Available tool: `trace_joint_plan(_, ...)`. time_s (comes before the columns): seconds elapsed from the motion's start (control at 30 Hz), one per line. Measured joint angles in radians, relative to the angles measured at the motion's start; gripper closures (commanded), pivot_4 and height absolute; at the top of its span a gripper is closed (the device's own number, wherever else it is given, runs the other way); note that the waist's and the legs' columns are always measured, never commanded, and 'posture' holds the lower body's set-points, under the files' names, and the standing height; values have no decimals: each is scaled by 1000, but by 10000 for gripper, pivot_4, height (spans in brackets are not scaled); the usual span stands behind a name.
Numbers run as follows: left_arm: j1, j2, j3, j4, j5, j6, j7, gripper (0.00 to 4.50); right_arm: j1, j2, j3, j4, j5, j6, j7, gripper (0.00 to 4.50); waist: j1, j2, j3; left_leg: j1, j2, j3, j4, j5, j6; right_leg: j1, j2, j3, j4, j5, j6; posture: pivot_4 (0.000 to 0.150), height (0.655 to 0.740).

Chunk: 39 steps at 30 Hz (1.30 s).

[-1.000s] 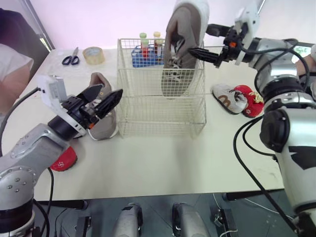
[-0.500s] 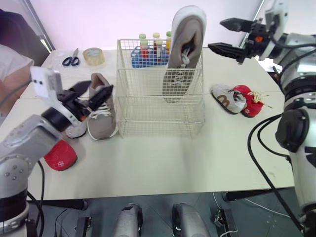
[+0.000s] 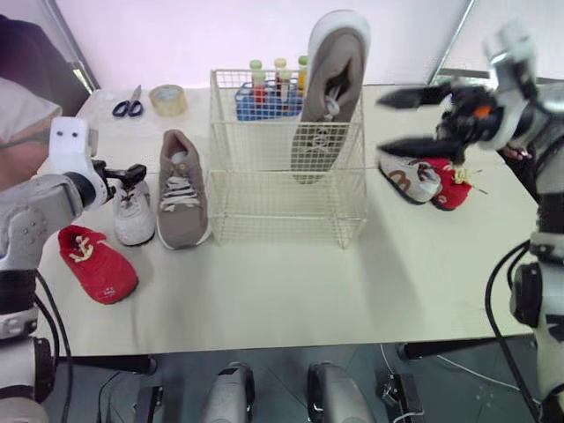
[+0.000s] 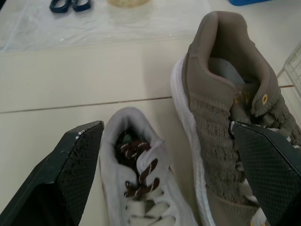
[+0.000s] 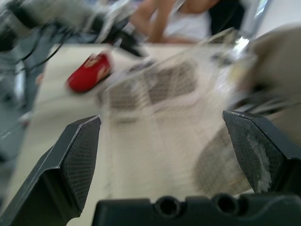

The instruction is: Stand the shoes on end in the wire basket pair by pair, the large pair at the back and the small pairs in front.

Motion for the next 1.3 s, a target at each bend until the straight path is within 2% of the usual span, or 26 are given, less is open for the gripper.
trace_joint_plan(0.23,-128,-57,-92,171,139,-6,-133,0,173,-64,41,-319,55,119,-92,230,-1,-1,0,0,0,0,2,0,0,0,0,0,0,0,0,1500,7400)
trace_joint_plan(0.5,-217,-188,-101,397,258,-52,-190,0,222,-77,71,-425,58,108,-183,230,2,-1,-1,-1,0,0,7,0,0,1,0,0,1,0,0,1500,7400)
trace_joint_plan(0.8,-269,-235,-88,529,327,-111,-228,41269,216,-77,89,-439,65,95,-234,0,-5,-2,-1,0,1,-1,11,-1,2,3,0,0,3,1,-1,1500,7400)
trace_joint_plan(0.83,-272,-238,-83,538,332,-115,-228,44492,216,-77,98,-437,61,89,-239,0,-6,-2,-1,0,2,-1,12,-1,2,3,1,0,3,1,-1,1500,7400)
trace_joint_plan(1.1,-304,-268,23,575,334,-122,-191,44492,187,-69,113,-401,54,60,-264,0,-1,-3,0,-2,1,-1,12,-1,2,2,1,0,2,1,-1,1500,7400)
trace_joint_plan(1.3,-337,-233,134,421,353,-355,-96,44492,186,-68,87,-378,72,45,-294,0,0,-7,2,-6,1,-1,12,-1,2,-1,0,0,2,2,1,1500,7400)
